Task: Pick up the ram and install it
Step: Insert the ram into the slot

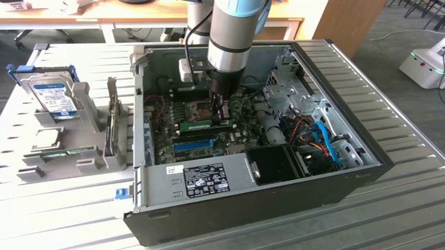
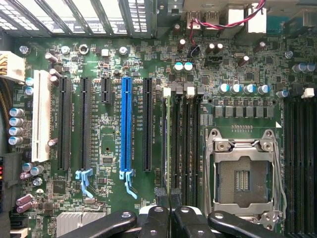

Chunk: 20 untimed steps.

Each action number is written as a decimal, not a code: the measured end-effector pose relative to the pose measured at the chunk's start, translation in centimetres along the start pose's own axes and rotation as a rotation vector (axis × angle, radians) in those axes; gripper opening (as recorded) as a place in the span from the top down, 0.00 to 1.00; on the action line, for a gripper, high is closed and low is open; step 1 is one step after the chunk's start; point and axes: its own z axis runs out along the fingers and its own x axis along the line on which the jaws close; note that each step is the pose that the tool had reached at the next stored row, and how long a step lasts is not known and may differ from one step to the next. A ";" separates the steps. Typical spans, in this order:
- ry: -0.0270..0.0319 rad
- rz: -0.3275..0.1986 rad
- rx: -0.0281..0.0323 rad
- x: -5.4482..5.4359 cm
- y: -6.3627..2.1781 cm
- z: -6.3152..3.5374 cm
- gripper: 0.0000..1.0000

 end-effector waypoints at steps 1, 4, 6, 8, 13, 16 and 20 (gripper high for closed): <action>0.0000 -0.001 0.0000 0.0 0.00 0.00 0.88; 0.0001 -0.004 0.0000 0.0 0.00 0.00 0.88; 0.0002 -0.004 0.0000 0.0 0.00 0.00 0.88; 0.0002 -0.004 -0.0001 0.0 0.00 0.02 0.88; 0.0002 -0.004 -0.0001 0.0 0.00 0.04 0.88; 0.0000 -0.004 0.0000 0.0 0.00 0.08 0.88; 0.0003 -0.004 -0.0001 0.0 -0.01 0.20 0.88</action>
